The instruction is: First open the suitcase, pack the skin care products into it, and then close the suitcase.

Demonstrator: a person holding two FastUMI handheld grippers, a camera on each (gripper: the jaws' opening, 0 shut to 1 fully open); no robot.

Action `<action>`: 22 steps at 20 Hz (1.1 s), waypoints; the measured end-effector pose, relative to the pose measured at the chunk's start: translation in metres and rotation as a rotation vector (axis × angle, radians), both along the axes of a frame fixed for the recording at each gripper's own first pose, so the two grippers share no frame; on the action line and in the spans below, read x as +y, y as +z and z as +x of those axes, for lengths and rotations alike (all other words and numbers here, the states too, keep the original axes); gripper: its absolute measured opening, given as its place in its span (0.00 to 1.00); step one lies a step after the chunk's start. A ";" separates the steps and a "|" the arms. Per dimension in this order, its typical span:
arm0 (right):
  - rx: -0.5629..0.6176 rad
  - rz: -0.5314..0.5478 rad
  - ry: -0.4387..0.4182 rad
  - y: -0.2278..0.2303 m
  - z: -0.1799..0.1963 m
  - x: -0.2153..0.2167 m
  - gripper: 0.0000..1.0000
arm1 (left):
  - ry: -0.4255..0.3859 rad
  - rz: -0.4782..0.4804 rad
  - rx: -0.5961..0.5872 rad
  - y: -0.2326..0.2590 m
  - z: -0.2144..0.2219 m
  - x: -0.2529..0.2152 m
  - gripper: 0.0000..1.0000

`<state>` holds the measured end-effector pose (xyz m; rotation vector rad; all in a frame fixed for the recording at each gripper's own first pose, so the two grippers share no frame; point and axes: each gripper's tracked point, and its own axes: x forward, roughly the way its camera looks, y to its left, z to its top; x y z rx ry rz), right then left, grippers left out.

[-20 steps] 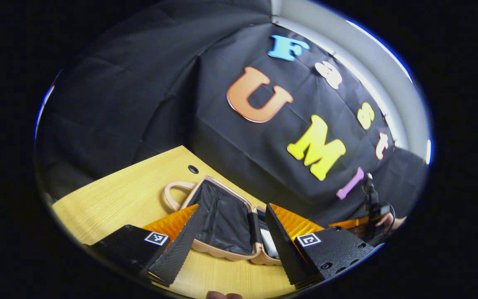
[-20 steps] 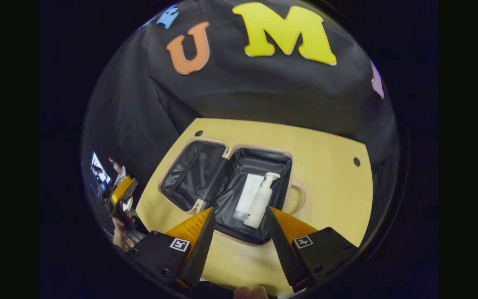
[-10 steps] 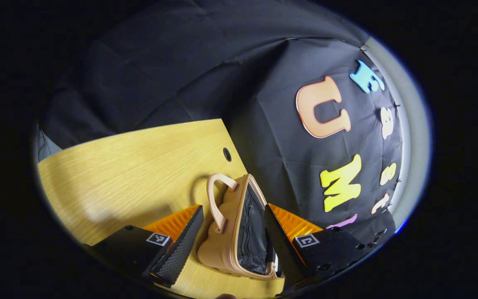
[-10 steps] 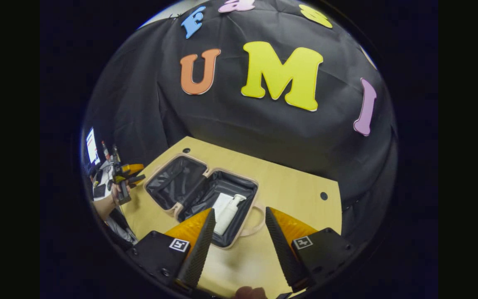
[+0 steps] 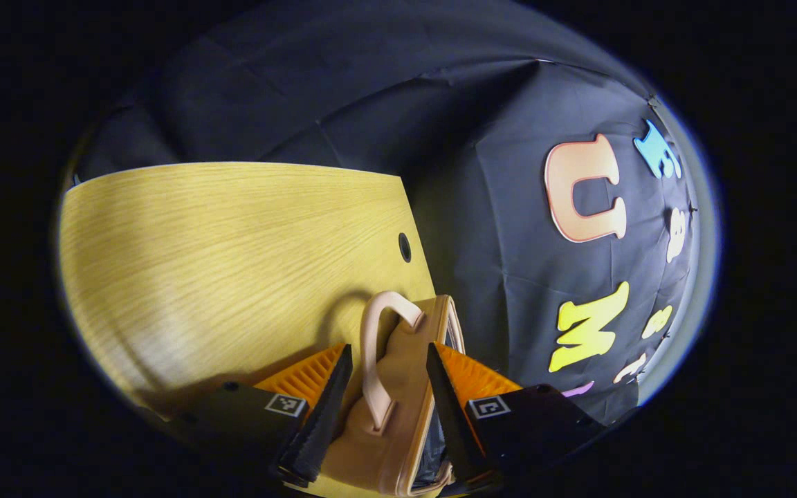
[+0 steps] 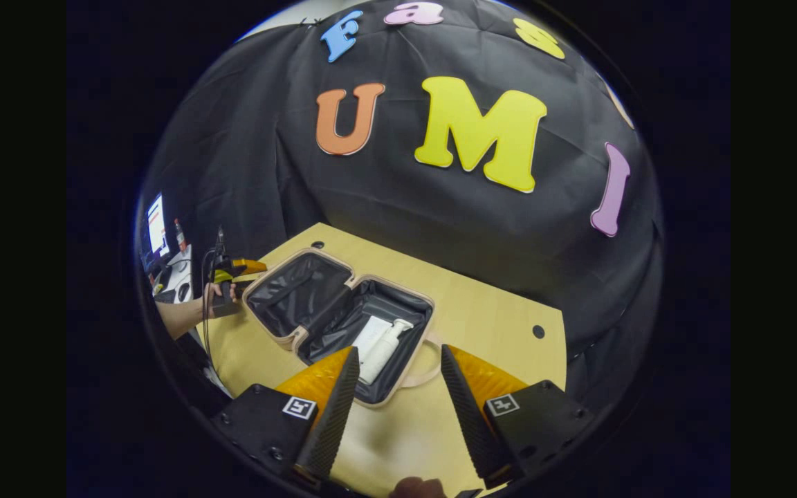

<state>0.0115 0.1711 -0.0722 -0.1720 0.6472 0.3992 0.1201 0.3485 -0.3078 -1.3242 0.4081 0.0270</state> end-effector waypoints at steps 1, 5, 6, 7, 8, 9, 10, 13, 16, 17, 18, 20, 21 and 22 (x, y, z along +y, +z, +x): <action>-0.001 0.006 -0.012 0.001 0.001 -0.002 0.71 | -0.015 -0.002 0.023 -0.005 0.003 -0.003 0.68; -0.010 0.024 -0.052 0.005 0.000 -0.015 0.71 | -0.008 -0.016 0.079 -0.007 0.018 -0.002 0.46; -0.016 0.029 -0.058 0.007 -0.001 -0.018 0.71 | -0.006 -0.001 0.091 -0.008 0.017 -0.002 0.23; -0.019 0.034 -0.065 0.007 -0.001 -0.020 0.71 | -0.011 0.030 0.109 -0.009 0.015 -0.002 0.47; -0.024 0.030 -0.082 0.007 0.000 -0.026 0.68 | -0.016 0.076 0.119 -0.010 0.013 -0.001 0.21; -0.040 0.027 -0.108 0.009 0.001 -0.032 0.71 | -0.018 0.109 0.123 -0.007 0.013 -0.001 0.29; -0.064 0.028 -0.137 0.011 0.004 -0.038 0.68 | -0.017 0.137 0.117 0.002 0.014 -0.001 0.10; -0.133 0.040 -0.223 0.023 0.007 -0.061 0.71 | 0.008 0.230 0.084 0.044 0.015 0.001 0.07; -0.209 0.039 -0.281 0.038 0.007 -0.089 0.71 | 0.029 0.361 0.034 0.098 0.016 -0.008 0.06; -0.227 0.042 -0.292 0.043 0.004 -0.098 0.71 | 0.033 0.412 0.019 0.117 0.016 -0.014 0.06; -0.244 0.050 -0.301 0.048 0.000 -0.109 0.71 | 0.035 0.468 0.003 0.136 0.015 -0.023 0.05; -0.271 0.064 -0.321 0.054 -0.006 -0.128 0.71 | 0.028 0.586 -0.040 0.174 0.013 -0.050 0.05; -0.283 0.068 -0.330 0.057 -0.009 -0.137 0.68 | 0.018 0.645 -0.060 0.192 0.011 -0.067 0.05; -0.293 0.072 -0.344 0.060 -0.012 -0.148 0.68 | 0.009 0.701 -0.084 0.210 0.009 -0.087 0.05</action>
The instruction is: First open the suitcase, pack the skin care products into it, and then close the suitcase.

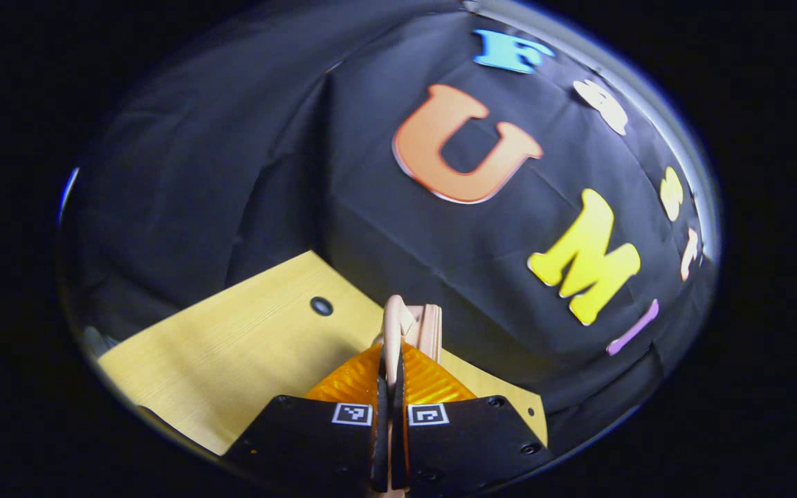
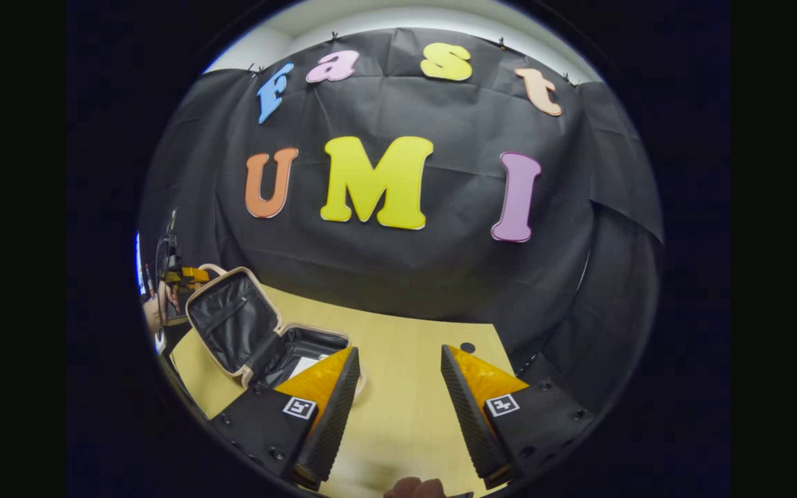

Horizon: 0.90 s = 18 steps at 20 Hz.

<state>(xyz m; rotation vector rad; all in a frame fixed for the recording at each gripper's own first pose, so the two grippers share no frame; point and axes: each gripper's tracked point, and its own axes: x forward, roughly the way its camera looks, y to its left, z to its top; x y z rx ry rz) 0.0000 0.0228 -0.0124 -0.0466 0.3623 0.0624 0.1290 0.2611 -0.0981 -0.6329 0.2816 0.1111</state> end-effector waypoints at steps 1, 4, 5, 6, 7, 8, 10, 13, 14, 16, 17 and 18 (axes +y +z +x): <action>-0.011 0.006 -0.012 0.003 -0.002 -0.009 0.68 | -0.014 0.045 -0.016 0.017 -0.003 -0.021 0.05; -0.036 0.037 -0.065 0.008 -0.006 -0.041 0.68 | -0.055 0.187 -0.043 0.056 -0.007 -0.090 0.05; -0.044 0.049 -0.078 0.010 -0.008 -0.051 0.71 | -0.067 0.254 -0.049 0.063 -0.009 -0.113 0.05; -0.050 0.046 -0.092 0.010 -0.010 -0.065 0.71 | -0.081 0.321 -0.057 0.071 -0.010 -0.136 0.05; -0.058 0.032 -0.113 0.011 -0.011 -0.081 0.71 | -0.098 0.375 -0.069 0.074 -0.013 -0.158 0.05; -0.064 0.019 -0.131 0.012 -0.015 -0.094 0.70 | -0.117 0.406 -0.077 0.074 -0.016 -0.181 0.05; -0.067 0.010 -0.169 0.014 -0.021 -0.117 0.71 | -0.160 0.412 -0.093 0.067 -0.018 -0.223 0.05; -0.069 -0.009 -0.215 0.010 -0.035 -0.145 0.71 | -0.196 0.379 -0.085 0.048 -0.014 -0.276 0.05; -0.069 -0.018 -0.222 0.007 -0.039 -0.150 0.71 | -0.213 0.395 -0.080 0.042 -0.013 -0.290 0.05; -0.064 -0.048 -0.234 0.003 -0.046 -0.163 0.71 | -0.248 0.435 -0.062 0.027 -0.010 -0.312 0.05; -0.058 -0.060 -0.241 0.000 -0.049 -0.168 0.71 | -0.261 0.450 -0.048 0.019 -0.011 -0.323 0.05; -0.052 -0.069 -0.246 -0.003 -0.052 -0.173 0.71 | -0.271 0.459 -0.026 0.009 -0.008 -0.334 0.05</action>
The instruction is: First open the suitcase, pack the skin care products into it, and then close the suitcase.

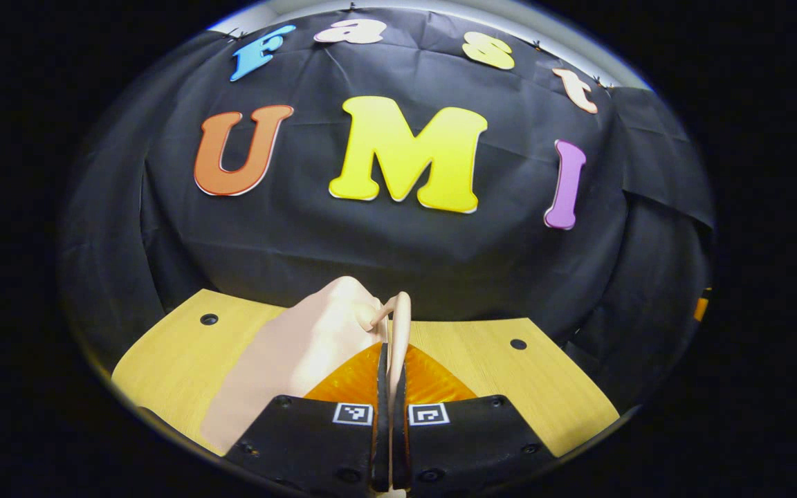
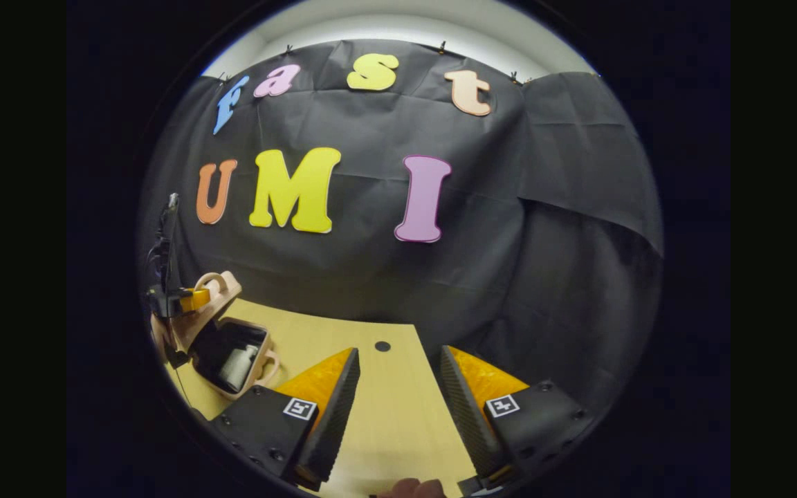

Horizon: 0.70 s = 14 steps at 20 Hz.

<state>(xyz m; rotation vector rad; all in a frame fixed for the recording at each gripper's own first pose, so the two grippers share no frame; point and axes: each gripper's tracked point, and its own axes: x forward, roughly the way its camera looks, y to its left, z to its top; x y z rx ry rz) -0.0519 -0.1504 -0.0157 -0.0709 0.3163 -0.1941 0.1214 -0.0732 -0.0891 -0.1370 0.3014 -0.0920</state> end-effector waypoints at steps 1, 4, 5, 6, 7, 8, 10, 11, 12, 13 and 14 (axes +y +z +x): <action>0.010 -0.004 -0.003 -0.003 -0.002 -0.004 0.71 | -0.006 0.009 0.019 -0.010 0.001 -0.010 0.05; 0.032 -0.014 -0.016 -0.012 -0.006 -0.018 0.71 | -0.028 0.050 0.085 -0.042 0.005 -0.040 0.05; 0.034 -0.021 -0.017 -0.012 -0.006 -0.022 0.68 | -0.033 0.081 0.109 -0.055 0.007 -0.050 0.05; 0.037 -0.030 -0.019 -0.015 -0.006 -0.028 0.71 | -0.039 0.108 0.125 -0.065 0.008 -0.056 0.05; 0.043 -0.036 -0.023 -0.017 -0.006 -0.032 0.70 | -0.042 0.131 0.140 -0.074 0.008 -0.062 0.05; 0.049 -0.035 -0.026 -0.019 -0.006 -0.037 0.71 | -0.046 0.150 0.155 -0.083 0.008 -0.067 0.05; 0.062 -0.030 -0.031 -0.024 -0.005 -0.043 0.71 | -0.050 0.180 0.191 -0.102 0.005 -0.078 0.05; 0.067 -0.032 -0.030 -0.026 -0.006 -0.045 0.71 | -0.050 0.200 0.204 -0.110 0.004 -0.081 0.05; 0.065 -0.035 -0.029 -0.026 -0.004 -0.048 0.70 | -0.049 0.221 0.216 -0.118 0.006 -0.083 0.05; 0.061 -0.036 -0.024 -0.024 -0.002 -0.049 0.68 | -0.051 0.241 0.223 -0.124 0.006 -0.084 0.05; 0.058 -0.041 -0.022 -0.024 0.000 -0.051 0.70 | -0.052 0.260 0.234 -0.130 0.005 -0.085 0.05</action>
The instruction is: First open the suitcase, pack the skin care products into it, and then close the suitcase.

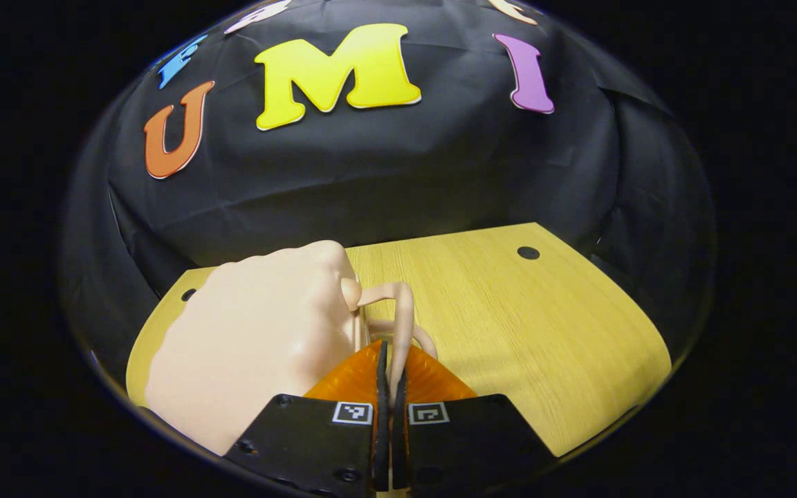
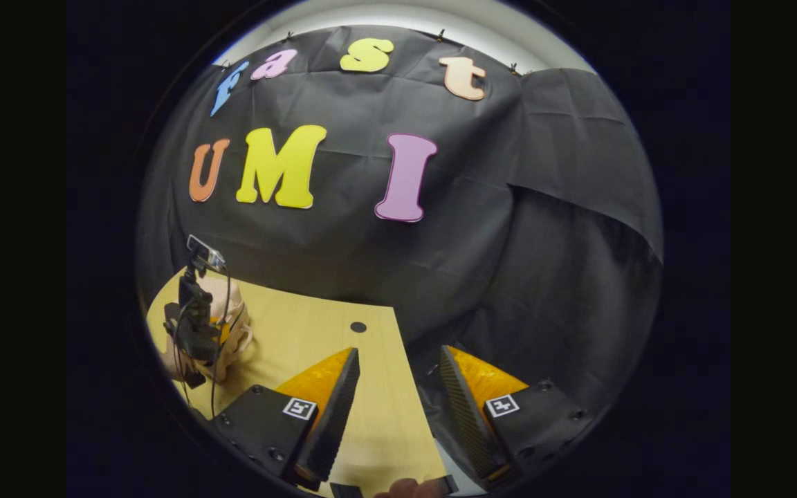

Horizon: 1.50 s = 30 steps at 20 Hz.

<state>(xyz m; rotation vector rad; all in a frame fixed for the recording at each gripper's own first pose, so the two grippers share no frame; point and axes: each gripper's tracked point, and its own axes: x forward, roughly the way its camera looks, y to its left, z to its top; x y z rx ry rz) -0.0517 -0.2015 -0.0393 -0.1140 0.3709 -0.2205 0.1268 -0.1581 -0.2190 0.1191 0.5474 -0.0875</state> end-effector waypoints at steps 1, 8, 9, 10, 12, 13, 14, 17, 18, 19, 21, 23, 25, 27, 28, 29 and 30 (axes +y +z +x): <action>-0.004 0.000 0.002 0.000 0.002 -0.002 0.70 | -0.005 0.015 0.016 -0.007 -0.001 -0.002 0.05; -0.005 0.040 0.074 -0.013 0.016 0.002 0.71 | -0.036 0.156 0.076 -0.026 -0.004 -0.014 0.08; -0.005 0.047 0.091 -0.015 0.019 0.005 0.71 | -0.044 0.161 0.089 -0.029 -0.006 -0.017 0.10; -0.007 0.055 0.110 -0.018 0.023 0.006 0.71 | -0.046 0.167 0.103 -0.030 -0.008 -0.019 0.16; -0.011 0.070 0.144 -0.022 0.030 0.010 0.71 | -0.045 0.172 0.123 -0.031 -0.016 -0.021 0.28; -0.012 0.074 0.156 -0.023 0.033 0.012 0.71 | -0.053 0.158 0.137 -0.031 -0.021 -0.025 0.32; -0.014 0.079 0.167 -0.023 0.037 0.014 0.71 | -0.057 0.147 0.128 -0.025 -0.026 -0.029 0.47; -0.035 0.085 0.202 -0.015 0.046 0.030 0.71 | -0.057 0.103 0.063 0.011 -0.035 -0.033 0.76; -0.045 0.089 0.216 -0.011 0.049 0.039 0.70 | -0.060 0.041 0.020 0.029 -0.036 -0.037 0.80; -0.061 0.094 0.229 -0.004 0.053 0.049 0.70 | -0.061 -0.031 -0.029 0.052 -0.038 -0.040 0.82; -0.108 0.107 0.246 0.014 0.062 0.072 0.71 | -0.035 -0.098 -0.134 0.104 -0.040 -0.028 0.86; -0.173 0.135 0.262 0.039 0.067 0.100 0.70 | 0.012 -0.118 -0.263 0.164 -0.044 -0.004 0.97; -0.246 0.151 0.283 0.066 0.072 0.128 0.69 | 0.068 -0.155 -0.381 0.216 -0.051 0.023 0.99; -0.315 0.161 0.297 0.093 0.074 0.151 0.71 | 0.116 -0.161 -0.479 0.261 -0.060 0.050 0.99; -0.346 0.167 0.301 0.105 0.075 0.162 0.72 | 0.138 -0.153 -0.524 0.279 -0.065 0.062 0.98; -0.371 0.168 0.302 0.115 0.074 0.171 0.74 | 0.150 -0.146 -0.559 0.295 -0.071 0.072 0.99; -0.395 0.162 0.303 0.124 0.073 0.179 0.75 | 0.159 -0.142 -0.595 0.309 -0.076 0.082 0.99</action>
